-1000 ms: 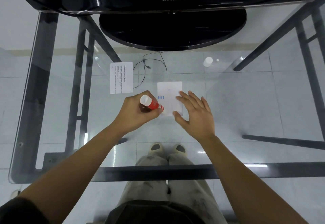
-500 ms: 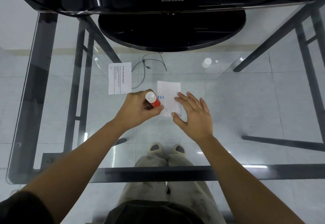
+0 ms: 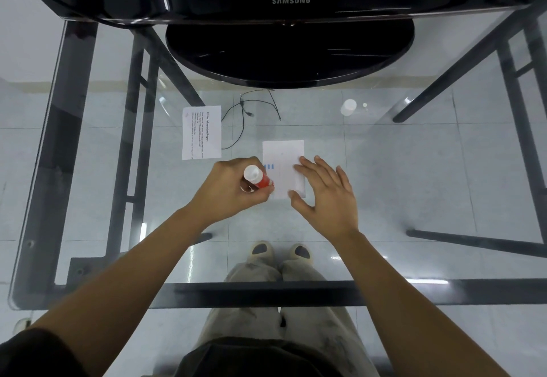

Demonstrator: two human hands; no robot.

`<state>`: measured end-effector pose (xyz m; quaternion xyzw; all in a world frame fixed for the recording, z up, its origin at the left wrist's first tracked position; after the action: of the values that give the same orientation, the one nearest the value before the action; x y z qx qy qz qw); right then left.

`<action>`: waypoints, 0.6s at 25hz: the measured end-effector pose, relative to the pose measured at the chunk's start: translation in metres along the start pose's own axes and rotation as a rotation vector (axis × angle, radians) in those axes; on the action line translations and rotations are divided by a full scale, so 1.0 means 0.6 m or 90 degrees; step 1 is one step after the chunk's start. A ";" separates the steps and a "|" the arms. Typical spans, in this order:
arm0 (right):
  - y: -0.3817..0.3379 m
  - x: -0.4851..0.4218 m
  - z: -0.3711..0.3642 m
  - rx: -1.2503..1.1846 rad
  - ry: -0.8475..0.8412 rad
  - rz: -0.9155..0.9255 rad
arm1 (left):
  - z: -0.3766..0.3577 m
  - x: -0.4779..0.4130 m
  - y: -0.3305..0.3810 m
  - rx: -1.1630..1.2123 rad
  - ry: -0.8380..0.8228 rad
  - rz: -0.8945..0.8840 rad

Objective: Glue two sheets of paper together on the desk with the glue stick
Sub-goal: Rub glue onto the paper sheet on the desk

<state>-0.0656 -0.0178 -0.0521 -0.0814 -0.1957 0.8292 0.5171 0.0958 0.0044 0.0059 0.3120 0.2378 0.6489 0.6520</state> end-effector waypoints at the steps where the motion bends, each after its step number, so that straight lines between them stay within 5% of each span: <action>1: 0.000 0.001 0.000 0.000 0.004 0.002 | 0.010 -0.003 -0.006 -0.006 0.017 0.001; 15: 0.000 0.000 -0.001 -0.005 -0.002 0.004 | 0.004 -0.008 0.009 0.000 0.006 -0.034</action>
<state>-0.0655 -0.0178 -0.0525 -0.0831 -0.1993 0.8302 0.5139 0.0935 -0.0008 0.0109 0.3025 0.2495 0.6325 0.6679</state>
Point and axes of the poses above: each hand's wrist, its own x-axis away from the middle knuckle, its own z-axis out of the back of the hand, y = z × x, the point moved 9 cm from there along -x, towards the middle knuckle, and after that the axes turned 1 degree about -y, right-handed, at the moved point
